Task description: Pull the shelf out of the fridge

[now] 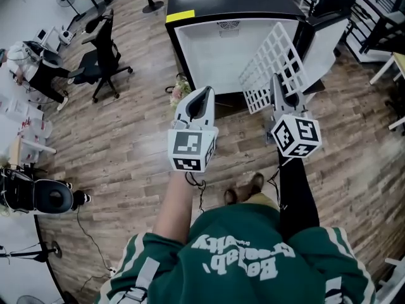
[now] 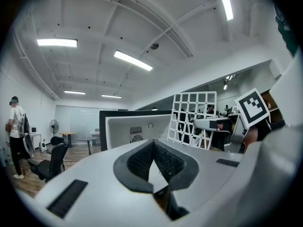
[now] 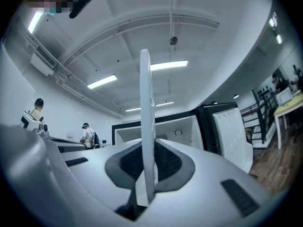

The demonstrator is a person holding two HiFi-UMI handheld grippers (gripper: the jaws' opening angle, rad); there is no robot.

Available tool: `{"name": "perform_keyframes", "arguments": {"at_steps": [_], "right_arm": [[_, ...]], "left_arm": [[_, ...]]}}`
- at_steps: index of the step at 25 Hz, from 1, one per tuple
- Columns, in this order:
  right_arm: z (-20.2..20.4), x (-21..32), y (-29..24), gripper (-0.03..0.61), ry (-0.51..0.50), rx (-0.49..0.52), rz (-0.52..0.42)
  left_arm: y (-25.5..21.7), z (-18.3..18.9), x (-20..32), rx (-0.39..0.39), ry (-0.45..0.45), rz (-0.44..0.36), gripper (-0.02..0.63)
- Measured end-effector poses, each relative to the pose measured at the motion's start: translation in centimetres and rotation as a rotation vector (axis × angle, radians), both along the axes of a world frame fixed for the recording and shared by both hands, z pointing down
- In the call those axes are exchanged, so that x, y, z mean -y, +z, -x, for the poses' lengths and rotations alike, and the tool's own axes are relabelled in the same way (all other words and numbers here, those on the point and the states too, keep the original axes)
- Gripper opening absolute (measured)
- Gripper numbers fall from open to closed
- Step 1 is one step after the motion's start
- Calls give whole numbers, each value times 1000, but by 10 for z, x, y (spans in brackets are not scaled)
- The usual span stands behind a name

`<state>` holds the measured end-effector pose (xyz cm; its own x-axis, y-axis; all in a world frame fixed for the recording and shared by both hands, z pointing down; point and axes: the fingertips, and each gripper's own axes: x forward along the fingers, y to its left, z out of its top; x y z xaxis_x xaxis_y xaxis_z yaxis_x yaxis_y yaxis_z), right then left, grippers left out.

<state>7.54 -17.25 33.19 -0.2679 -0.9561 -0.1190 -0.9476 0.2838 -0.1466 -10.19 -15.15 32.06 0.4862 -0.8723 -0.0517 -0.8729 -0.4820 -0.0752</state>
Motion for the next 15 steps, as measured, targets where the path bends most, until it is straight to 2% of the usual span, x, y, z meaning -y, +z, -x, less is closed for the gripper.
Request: {"name": "perform_keyframes", "arguments": {"at_steps": [4,15], "right_arm": [[2,0,3,37,21,-80,0],[2,-7,11,37,56,-243,-11]], "left_arm": [[-1,0,5,29,-26,-37,15],[10,-12,8,27,-11,-36,15]]}}
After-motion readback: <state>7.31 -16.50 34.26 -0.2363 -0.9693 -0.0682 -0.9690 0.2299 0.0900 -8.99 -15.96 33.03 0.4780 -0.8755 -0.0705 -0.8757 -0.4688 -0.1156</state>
